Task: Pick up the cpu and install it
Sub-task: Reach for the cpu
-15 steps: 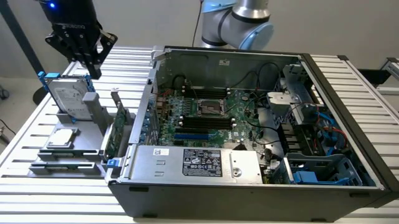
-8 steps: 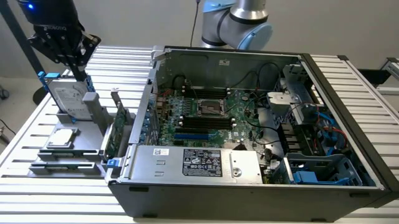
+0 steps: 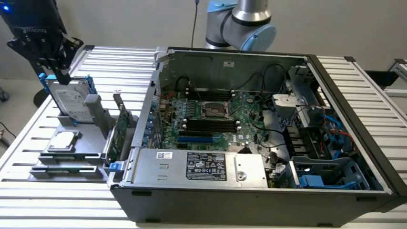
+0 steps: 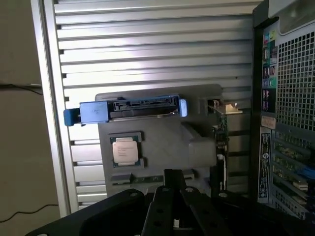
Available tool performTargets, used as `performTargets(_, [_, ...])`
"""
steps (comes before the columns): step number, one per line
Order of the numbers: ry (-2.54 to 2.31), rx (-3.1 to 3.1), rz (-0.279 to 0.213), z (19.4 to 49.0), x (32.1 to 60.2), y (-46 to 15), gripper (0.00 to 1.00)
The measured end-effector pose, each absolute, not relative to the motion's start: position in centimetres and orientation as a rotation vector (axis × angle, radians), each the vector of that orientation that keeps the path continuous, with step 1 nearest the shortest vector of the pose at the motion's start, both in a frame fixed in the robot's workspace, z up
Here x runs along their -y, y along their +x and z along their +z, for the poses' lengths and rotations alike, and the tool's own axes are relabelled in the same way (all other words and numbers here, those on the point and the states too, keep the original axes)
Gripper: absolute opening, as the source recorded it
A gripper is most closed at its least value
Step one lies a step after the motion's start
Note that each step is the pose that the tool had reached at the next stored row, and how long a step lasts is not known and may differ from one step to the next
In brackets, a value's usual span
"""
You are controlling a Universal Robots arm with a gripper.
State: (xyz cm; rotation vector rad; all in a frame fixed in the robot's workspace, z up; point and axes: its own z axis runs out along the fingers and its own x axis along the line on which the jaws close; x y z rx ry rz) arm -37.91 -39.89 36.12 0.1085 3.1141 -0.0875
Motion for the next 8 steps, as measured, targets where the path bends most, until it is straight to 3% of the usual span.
performTargets(8, [0.108, -3.114, -0.093, 35.4, 39.8, -41.6, 0.11])
